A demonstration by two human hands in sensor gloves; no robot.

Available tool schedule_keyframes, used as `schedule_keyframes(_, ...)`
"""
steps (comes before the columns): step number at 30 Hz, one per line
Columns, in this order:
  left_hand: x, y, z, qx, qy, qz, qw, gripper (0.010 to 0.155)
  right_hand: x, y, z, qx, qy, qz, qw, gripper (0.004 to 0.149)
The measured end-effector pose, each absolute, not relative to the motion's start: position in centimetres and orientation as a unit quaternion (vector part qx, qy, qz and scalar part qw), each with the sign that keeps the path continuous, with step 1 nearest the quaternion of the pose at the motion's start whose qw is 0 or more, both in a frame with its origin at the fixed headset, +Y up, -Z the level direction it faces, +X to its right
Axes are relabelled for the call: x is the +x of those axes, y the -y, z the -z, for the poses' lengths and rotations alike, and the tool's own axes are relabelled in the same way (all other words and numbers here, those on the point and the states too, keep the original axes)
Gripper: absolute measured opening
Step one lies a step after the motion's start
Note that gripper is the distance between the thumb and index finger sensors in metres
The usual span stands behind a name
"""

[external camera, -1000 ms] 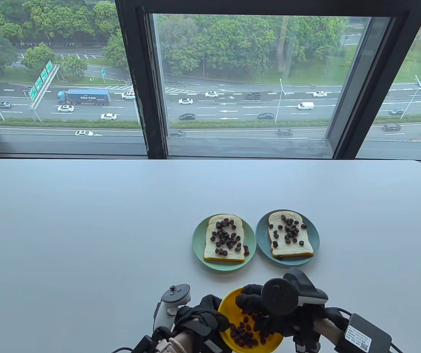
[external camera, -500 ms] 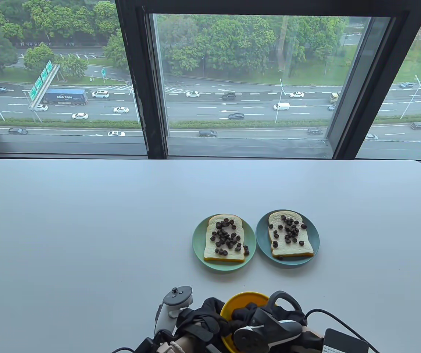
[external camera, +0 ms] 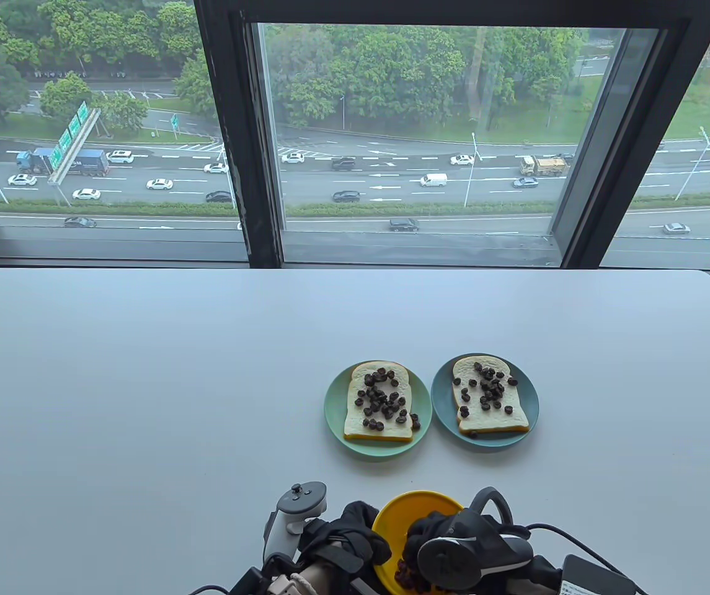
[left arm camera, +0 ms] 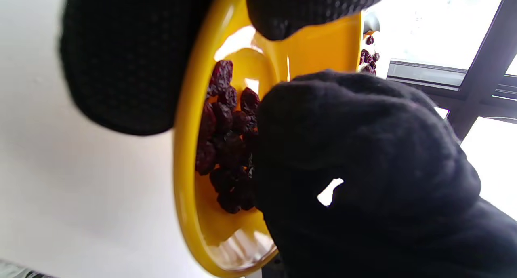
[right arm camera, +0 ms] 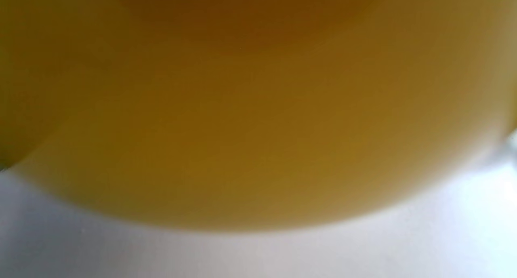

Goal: Sprinkle cranberries onto toast

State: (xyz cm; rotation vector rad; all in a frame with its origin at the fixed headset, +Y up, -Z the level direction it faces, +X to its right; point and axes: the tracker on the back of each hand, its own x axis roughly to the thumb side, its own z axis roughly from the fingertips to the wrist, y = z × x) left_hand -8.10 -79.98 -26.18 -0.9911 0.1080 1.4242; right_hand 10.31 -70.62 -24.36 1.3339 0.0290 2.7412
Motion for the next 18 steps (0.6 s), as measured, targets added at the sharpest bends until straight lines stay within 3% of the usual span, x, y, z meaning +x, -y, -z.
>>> schedule_keyframes(10, -8.1, 80.3, 26.2, -0.448, -0.047, -0.626, 0.636, 0.057, 14.1, 66.8, 28.2, 0.352, -0.002, -0.924, 0.151, 0.034)
schedule_keyframes(14, -8.1, 80.3, 26.3, -0.451, -0.045, -0.623, 0.637, 0.057, 17.1, 66.5, 34.1, 0.223, 0.013, -0.962, 0.159, 0.034)
schedule_keyframes(18, -8.1, 80.2, 26.3, -0.451, -0.043, -0.624, 0.637, 0.057, 19.4, 68.3, 40.3, 0.095, 0.017, -0.983, 0.155, 0.034)
